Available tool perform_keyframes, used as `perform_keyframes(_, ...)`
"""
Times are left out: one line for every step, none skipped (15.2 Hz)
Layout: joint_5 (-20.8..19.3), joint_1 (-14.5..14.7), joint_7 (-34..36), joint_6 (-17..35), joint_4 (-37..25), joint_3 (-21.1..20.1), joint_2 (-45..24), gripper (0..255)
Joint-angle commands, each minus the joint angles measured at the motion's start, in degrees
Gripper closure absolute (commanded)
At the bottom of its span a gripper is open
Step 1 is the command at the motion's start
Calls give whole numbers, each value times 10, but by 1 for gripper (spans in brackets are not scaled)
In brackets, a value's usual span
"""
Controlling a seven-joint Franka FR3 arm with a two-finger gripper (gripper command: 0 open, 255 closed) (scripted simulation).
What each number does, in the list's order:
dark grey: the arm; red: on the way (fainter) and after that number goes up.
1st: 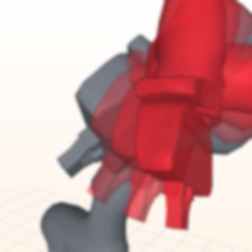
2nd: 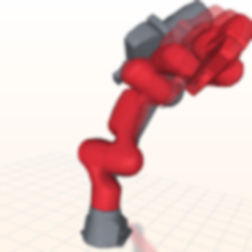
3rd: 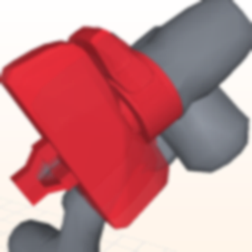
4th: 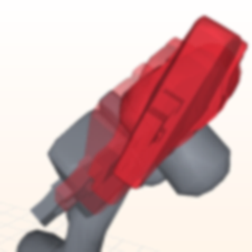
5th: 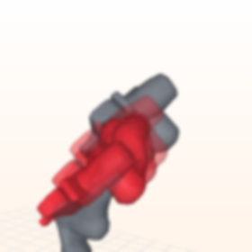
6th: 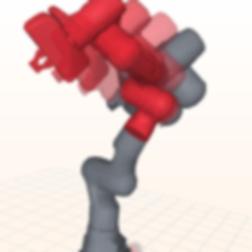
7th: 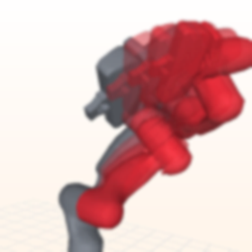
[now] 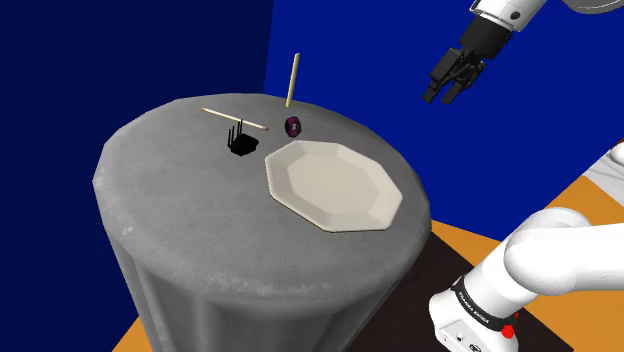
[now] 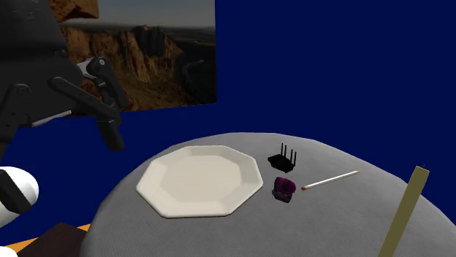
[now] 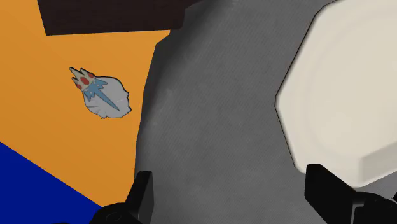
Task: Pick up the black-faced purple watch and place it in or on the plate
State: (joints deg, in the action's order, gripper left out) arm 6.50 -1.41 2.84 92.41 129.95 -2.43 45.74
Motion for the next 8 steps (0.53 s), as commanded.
perform_keyframes(0, 0, 0, 0, 0, 0, 0, 0)
perform_keyframes(6, 2, 12, 12, 1, -11, -10, 0)
perform_keyframes(12, 3, 24, 25, 2, -22, -21, 0)
perform_keyframes(18, 5, 36, 37, 2, -32, -33, 0)
perform_keyframes(23, 6, 48, 50, 1, -43, -45, 0)
perform_keyframes(28, 7, 60, 62, -1, -54, -58, 0)
perform_keyframes(32, 8, 72, 75, -3, -64, -71, 0)
perform_keyframes(36, 9, 84, 87, -7, -75, -85, 0)
